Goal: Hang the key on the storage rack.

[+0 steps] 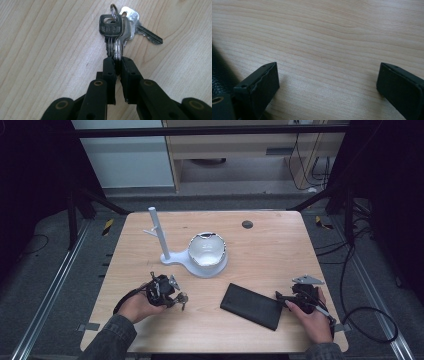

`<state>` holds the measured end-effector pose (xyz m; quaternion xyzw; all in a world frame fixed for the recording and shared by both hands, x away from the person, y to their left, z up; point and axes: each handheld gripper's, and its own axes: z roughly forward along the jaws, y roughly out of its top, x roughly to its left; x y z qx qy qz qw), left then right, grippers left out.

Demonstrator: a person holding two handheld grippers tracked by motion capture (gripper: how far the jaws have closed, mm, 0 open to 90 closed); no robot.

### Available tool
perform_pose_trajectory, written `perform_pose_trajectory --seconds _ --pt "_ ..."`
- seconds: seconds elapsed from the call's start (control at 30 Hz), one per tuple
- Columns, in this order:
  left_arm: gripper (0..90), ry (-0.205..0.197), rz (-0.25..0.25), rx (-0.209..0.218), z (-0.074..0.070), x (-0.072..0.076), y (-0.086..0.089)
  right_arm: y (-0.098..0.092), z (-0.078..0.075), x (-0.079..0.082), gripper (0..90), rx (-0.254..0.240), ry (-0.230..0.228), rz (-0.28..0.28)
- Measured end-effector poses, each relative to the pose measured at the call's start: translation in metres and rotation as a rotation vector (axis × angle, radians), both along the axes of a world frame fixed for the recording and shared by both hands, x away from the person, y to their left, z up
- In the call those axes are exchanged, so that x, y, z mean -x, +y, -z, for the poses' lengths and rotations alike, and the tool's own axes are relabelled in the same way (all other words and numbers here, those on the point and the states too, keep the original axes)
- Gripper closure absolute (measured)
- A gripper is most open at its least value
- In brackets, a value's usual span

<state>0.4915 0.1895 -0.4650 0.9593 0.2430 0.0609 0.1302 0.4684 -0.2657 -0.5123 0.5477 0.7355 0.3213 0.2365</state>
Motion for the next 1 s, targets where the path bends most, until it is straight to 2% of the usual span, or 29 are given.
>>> perform_pose_trajectory --seconds 0.1,0.13,0.2,0.4,0.57,0.73,0.87,1.0 --pt "82.5 0.011 -0.031 0.011 0.000 0.000 0.001 0.000 0.000 0.000 4.6 0.001 -0.001 0.000" --pt "83.3 0.009 -0.050 0.029 -0.002 0.001 0.002 0.000 0.000 0.000 4.6 0.004 -0.002 -0.001" --pt "89.7 0.002 -0.071 0.038 -0.005 0.002 0.004 0.000 0.000 0.000 4.6 0.004 -0.002 -0.001" --pt "89.8 0.024 -0.062 0.001 -0.001 0.003 0.007 0.000 0.000 0.000 4.5 0.004 -0.002 -0.002" --pt "89.8 -0.007 -0.089 0.029 -0.006 0.004 0.009 0.000 0.000 0.000 4.4 0.004 -0.002 -0.002" --pt "89.9 -0.018 -0.085 0.023 -0.016 0.004 0.012 0.000 0.000 0.000 4.4 0.004 -0.002 -0.003" --pt "90.0 -0.021 -0.087 0.040 -0.034 0.003 0.015 0.000 0.000 0.000 4.3 0.004 -0.001 -0.003" --pt "90.0 -0.037 -0.079 0.019 -0.050 0.002 0.015 0.000 0.000 0.000 4.3 0.003 -0.001 -0.003"
